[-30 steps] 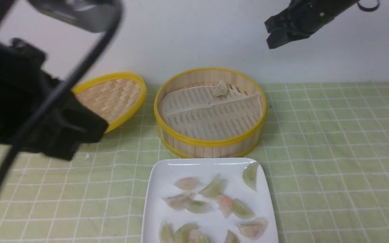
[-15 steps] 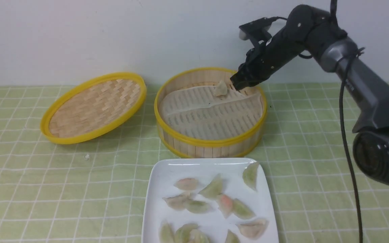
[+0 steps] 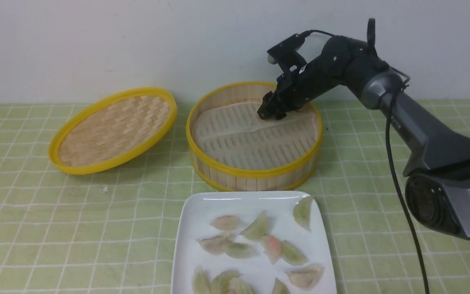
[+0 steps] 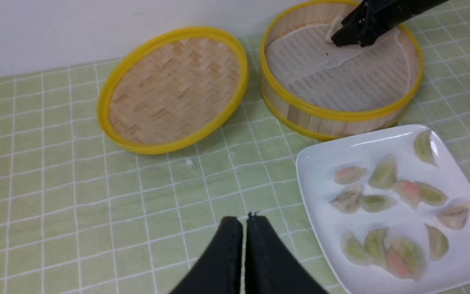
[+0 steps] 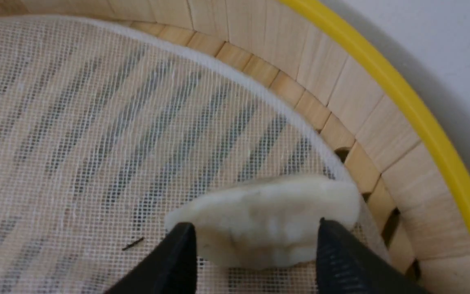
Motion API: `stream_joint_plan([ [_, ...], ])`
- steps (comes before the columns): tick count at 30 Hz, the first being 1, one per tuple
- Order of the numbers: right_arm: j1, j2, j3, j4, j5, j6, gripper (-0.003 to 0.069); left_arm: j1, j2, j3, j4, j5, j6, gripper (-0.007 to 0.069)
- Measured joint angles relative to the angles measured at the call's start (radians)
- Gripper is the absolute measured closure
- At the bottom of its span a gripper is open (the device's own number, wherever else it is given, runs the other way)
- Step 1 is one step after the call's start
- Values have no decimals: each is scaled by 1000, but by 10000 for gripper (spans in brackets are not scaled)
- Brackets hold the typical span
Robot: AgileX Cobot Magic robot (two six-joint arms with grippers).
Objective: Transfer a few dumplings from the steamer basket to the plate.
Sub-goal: Use the right arm to grab a dumpling from inside the steamer
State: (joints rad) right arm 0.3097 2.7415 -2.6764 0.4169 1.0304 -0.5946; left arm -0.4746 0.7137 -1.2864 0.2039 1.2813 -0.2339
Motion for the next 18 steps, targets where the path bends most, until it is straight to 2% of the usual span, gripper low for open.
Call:
stream_joint_plan([
  [6,10,24,-3,1,-43,-3,239,0,0,0,39,0,0,631],
  [18,11,32,-3,30,-61,-9,253,0,1,5,93,0,0,631],
])
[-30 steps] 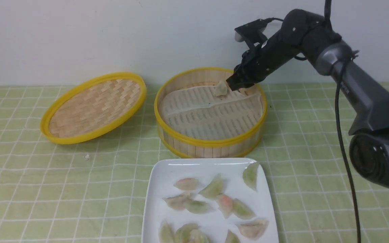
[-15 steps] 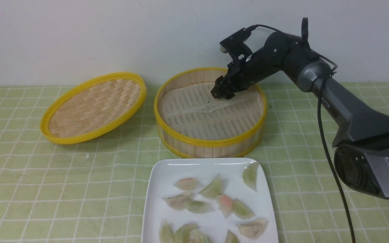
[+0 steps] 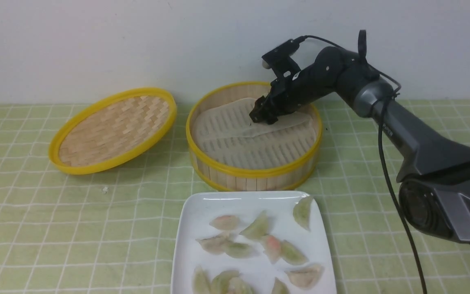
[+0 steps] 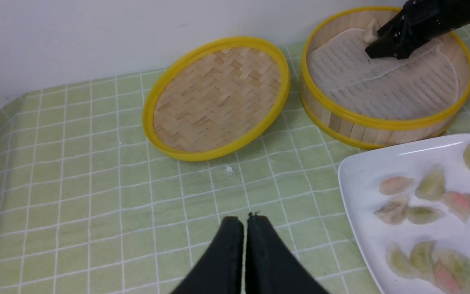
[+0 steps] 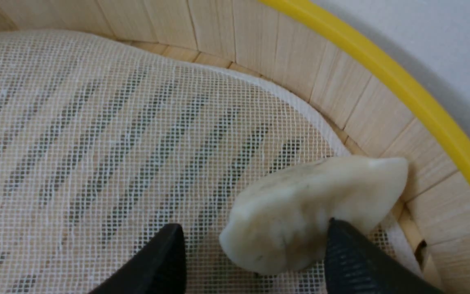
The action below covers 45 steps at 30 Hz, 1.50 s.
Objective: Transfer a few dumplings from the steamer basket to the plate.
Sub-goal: Use the right arm to grab a dumpling from inside the steamer
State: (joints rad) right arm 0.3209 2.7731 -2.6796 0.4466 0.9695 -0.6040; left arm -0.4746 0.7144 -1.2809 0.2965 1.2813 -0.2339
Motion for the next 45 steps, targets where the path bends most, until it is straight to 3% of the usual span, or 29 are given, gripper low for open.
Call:
stream_joint_plan([
  [3,0,1,0,0,-7,8,361,0,0,5,0,0,0,631],
  [4,0,1,0,-4,-8,12,453,0,0,5,0,0,0,631],
  [5,0,1,0,-5,-8,13,468,0,0,5,0,0,0,631],
  [7,0,1,-1,-14,-3,27,606,0,0,6,0,0,0,631],
  [9,0,-5,-1,-35,11,41,648,0,0,6,0,0,0,631],
  [20,0,-144,-3,-79,106,71,666,0,0,7,9,0,0,631],
  [29,0,-121,-2,-75,126,67,666,0,0,8,24,0,0,631],
  [34,0,-137,-2,-64,224,82,666,0,0,8,28,0,0,631],
  [41,1,-262,15,-63,286,210,666,0,0,8,29,0,0,631],
  [45,6,-413,144,-60,285,280,666,0,-3,8,27,0,0,631],
])
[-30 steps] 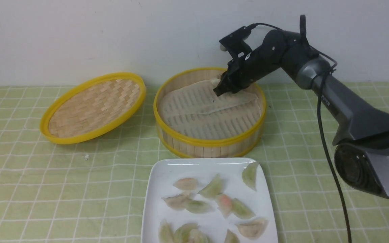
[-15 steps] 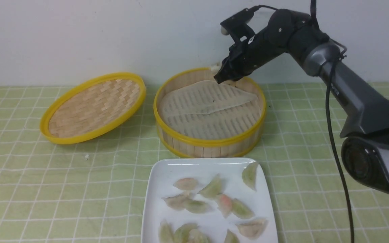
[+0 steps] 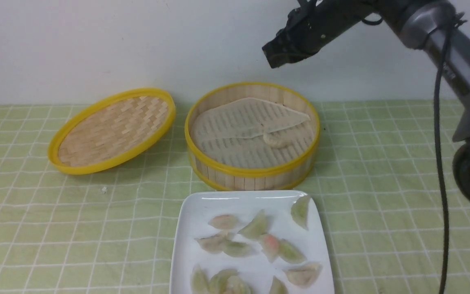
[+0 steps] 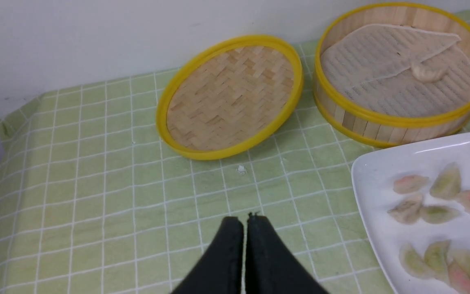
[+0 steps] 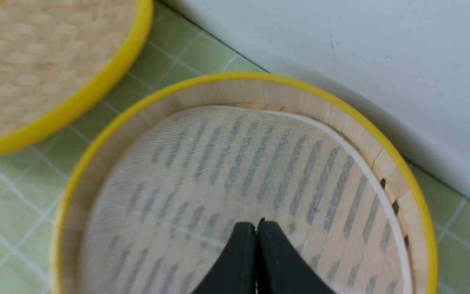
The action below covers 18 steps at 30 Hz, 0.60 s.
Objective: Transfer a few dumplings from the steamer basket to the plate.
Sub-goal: Use the right arm to grab a dumpling from inside the steamer
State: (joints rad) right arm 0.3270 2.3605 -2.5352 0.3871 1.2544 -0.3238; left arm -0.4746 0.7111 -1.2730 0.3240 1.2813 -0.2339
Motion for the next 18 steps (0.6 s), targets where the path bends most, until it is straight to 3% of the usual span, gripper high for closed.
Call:
stream_joint_plan([
  [3,19,-150,189,-3,-1,-13,666,0,-9,0,-6,0,0,631],
  [6,43,-295,393,4,0,-104,666,0,-21,0,-7,0,0,631],
  [11,48,-336,539,-2,-33,-181,655,0,-26,0,-3,0,3,631],
  [14,48,-291,561,-28,-106,-193,616,0,-26,0,-1,0,3,631],
  [18,48,-203,569,-75,-249,-202,498,0,-26,0,-1,0,3,631],
])
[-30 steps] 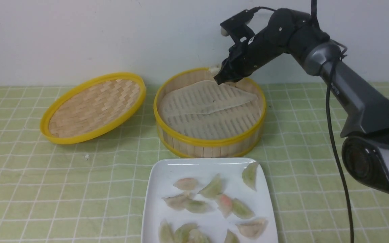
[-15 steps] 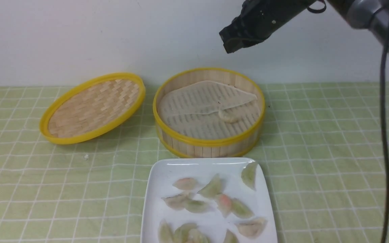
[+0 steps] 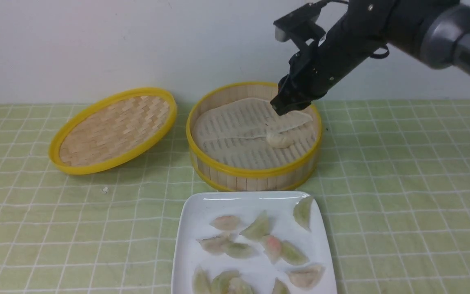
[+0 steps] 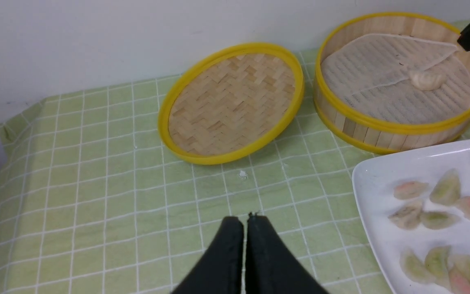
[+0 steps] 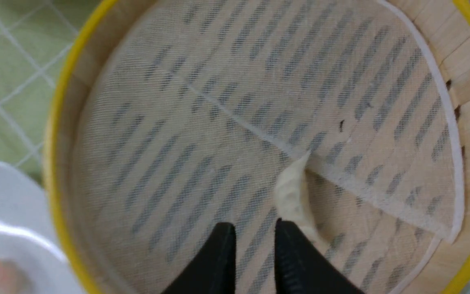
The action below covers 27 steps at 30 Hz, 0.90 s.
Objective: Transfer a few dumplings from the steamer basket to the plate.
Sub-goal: Use the right arm to grab a dumpling from inside the steamer
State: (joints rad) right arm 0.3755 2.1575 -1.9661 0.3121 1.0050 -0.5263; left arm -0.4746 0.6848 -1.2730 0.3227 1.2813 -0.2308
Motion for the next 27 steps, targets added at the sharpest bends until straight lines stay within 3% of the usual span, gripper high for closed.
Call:
stream_joint_plan([
  [5,0,101,1,-44,-163,-2,301,0,0,0,0,0,0,631],
  [7,0,128,1,-45,-190,-2,254,0,0,0,0,0,0,631],
  [13,0,172,2,-19,-207,-2,213,0,0,0,0,0,0,631],
  [17,0,197,2,-19,-204,12,251,0,0,0,0,0,0,631],
  [22,0,201,-2,-24,-171,65,501,0,0,0,0,0,-2,631],
  [27,0,93,-47,-46,-2,120,488,0,0,0,0,0,-3,631],
])
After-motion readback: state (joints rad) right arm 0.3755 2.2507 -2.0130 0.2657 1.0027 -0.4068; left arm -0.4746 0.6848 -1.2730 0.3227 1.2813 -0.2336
